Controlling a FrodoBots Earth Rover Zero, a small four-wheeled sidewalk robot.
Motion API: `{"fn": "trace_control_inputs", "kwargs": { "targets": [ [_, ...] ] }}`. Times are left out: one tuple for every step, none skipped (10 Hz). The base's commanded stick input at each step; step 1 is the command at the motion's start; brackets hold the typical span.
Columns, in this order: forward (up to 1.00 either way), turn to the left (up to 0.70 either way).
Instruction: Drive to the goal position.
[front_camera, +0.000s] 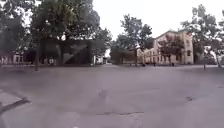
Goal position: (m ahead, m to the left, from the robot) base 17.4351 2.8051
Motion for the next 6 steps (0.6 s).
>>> {"fn": "trace_control_inputs", "kwargs": {
  "targets": [
    [0.85, 0.0],
    [0.85, 0.0],
    [0.85, 0.0],
    [0.85, 0.0],
    [0.85, 0.0],
    [0.85, 0.0]
  ]
}}
